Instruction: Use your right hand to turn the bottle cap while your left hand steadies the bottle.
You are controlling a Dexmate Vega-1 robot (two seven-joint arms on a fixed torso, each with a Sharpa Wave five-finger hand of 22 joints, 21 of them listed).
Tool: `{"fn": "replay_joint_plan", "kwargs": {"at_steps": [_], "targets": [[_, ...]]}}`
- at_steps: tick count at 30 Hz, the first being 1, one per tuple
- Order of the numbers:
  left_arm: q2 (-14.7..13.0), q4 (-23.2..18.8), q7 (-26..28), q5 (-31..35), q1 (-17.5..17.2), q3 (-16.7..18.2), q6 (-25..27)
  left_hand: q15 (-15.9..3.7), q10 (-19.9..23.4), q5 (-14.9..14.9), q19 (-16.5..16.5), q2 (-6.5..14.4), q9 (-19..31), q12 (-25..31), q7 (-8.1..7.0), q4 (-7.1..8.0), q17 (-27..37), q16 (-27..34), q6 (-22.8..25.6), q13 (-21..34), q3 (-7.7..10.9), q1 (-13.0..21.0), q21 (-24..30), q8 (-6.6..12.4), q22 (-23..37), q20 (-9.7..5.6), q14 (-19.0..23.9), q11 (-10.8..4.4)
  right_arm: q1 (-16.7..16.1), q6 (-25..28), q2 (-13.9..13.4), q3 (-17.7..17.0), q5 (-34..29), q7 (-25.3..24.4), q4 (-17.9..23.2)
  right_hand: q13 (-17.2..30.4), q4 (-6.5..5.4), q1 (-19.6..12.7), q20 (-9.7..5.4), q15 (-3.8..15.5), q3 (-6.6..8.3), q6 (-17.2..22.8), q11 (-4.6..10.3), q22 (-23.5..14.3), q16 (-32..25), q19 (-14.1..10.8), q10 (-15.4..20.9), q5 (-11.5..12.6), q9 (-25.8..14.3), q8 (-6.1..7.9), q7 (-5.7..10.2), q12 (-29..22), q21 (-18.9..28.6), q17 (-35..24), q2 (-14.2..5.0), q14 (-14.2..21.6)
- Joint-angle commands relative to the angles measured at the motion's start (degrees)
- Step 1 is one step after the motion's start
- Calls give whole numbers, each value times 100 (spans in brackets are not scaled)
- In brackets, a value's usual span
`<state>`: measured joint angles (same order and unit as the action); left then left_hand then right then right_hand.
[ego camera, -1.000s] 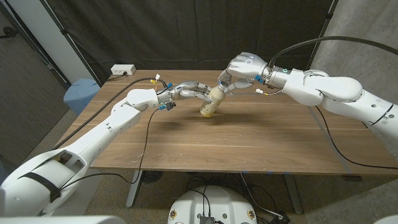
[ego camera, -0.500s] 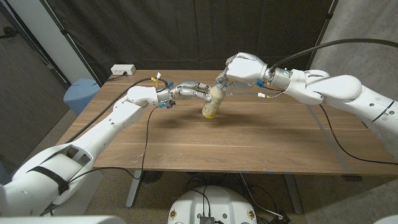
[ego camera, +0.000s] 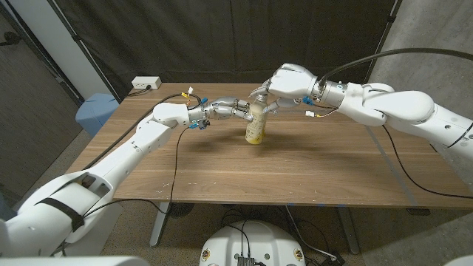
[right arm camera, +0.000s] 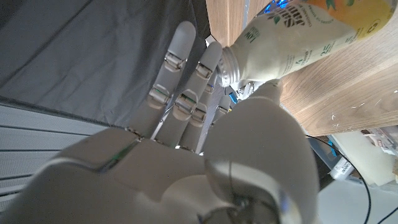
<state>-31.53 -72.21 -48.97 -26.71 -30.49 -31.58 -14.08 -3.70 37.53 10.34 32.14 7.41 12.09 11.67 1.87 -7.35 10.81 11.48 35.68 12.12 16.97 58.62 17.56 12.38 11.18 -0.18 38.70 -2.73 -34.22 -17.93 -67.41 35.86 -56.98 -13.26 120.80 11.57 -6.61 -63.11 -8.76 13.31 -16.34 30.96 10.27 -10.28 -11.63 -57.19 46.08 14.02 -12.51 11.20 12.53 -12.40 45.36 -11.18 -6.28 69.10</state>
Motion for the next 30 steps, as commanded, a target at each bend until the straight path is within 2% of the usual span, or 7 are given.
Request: {"fn": "replay_joint_plan", "kwargs": {"at_steps": [1,8,10,13,18,22,30], "targets": [[19,1,11,68,-40,-3,-12,-6,28,24,27,44,22,1,-9,194,23,9,42,24,186,-32,11,40,3,39,22,-16,-575,952,-149,-388,589,170,363,0,-70,265,-281,-24,-125,-183,-95,-3,13,-143,-205,32,-15,-13,-10,39,-56,-8,74,55],[6,-37,61,125,-44,-20,-13,-1,44,24,1,42,22,7,-13,193,22,3,38,24,188,-33,1,38,3,54,12,-24,-925,1611,-21,-620,1184,55,505,-7,-125,520,-305,-49,-198,-389,-215,6,62,-279,-510,23,-14,-26,-2,94,-111,3,174,-67],[-16,-76,136,196,-53,-31,-25,-2,47,24,-5,43,22,8,-14,193,23,2,40,24,190,-33,-1,38,3,54,9,-17,-975,1752,45,-661,1362,58,532,-7,-124,571,-309,-55,-223,-408,-162,11,83,-288,-615,33,-12,-16,4,110,-143,7,235,-148],[-94,-227,311,363,-91,-50,-64,2,47,24,-14,43,22,8,-16,192,22,1,37,24,191,-33,-5,37,3,51,7,-21,-1004,2008,144,-707,1630,215,606,-11,-104,685,-294,-72,-205,-332,111,8,105,-260,-806,131,1,41,16,79,-289,-20,315,-517],[-357,-758,858,847,-234,-78,-152,-12,40,23,-35,42,22,4,-14,192,22,-3,34,24,193,-33,-13,35,3,43,-3,-41,-827,2351,227,-698,2053,910,717,-23,-76,767,-173,-107,-171,-90,132,-1,89,-136,-748,216,15,120,14,-3,-458,-50,346,-818],[-647,-1313,1485,1362,-397,-80,-143,-27,42,23,-49,41,22,5,-23,192,22,-4,37,24,194,-36,-18,36,3,30,-5,-41,-582,2653,239,-677,2609,1857,858,-31,-47,790,-29,-243,-158,79,-52,-4,112,37,-655,249,21,150,16,-54,-582,-62,380,-1107],[-901,-1724,2013,1690,-471,-151,-36,-22,47,23,-60,39,22,6,-25,193,21,-7,48,24,195,-39,-22,40,4,30,-14,-38,-290,2686,171,-544,3122,2725,947,-36,-23,846,191,-396,-155,432,-183,-3,122,277,-407,281,26,232,-5,-159,-754,-63,440,-1441]]}}
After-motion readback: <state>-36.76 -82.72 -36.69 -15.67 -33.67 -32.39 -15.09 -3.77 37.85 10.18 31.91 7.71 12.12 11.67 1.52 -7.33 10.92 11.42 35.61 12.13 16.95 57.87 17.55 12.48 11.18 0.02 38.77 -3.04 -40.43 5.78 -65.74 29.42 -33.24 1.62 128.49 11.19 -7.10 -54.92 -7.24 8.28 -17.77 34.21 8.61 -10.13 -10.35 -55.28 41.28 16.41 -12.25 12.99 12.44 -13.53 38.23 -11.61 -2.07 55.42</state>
